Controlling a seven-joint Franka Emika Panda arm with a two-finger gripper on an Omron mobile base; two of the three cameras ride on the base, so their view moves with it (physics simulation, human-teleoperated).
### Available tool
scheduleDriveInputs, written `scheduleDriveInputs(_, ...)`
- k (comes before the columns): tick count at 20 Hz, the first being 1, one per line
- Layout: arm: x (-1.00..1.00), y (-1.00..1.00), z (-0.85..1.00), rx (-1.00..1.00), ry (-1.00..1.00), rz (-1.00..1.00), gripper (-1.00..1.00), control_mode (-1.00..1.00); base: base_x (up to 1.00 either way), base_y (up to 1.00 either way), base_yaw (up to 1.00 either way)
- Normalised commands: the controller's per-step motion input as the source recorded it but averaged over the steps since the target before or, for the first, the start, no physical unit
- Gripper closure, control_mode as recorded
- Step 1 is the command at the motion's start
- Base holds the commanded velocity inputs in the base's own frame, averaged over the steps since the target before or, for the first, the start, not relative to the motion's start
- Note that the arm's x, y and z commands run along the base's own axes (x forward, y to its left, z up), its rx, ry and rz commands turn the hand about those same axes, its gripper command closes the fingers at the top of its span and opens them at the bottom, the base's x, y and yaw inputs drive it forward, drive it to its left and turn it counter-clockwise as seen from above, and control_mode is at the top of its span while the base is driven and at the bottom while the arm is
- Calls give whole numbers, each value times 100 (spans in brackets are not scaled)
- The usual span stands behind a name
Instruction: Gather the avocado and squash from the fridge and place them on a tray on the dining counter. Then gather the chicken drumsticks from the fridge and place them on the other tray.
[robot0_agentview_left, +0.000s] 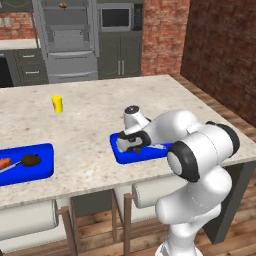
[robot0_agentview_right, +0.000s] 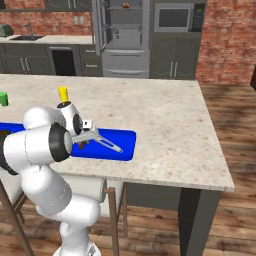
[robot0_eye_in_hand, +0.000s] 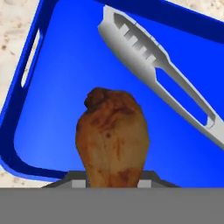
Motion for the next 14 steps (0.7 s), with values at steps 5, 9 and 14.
scheduleDriveInputs(5, 29, 3, -27, 0, 7, 0, 100, -100, 0, 0, 0)
scheduleDriveInputs(9, 30, 5, -30, 0, 6, 0, 100, -100, 0, 0, 0)
scheduleDriveInputs(14, 31, 7, -30, 0, 6, 0, 100, -100, 0, 0, 0)
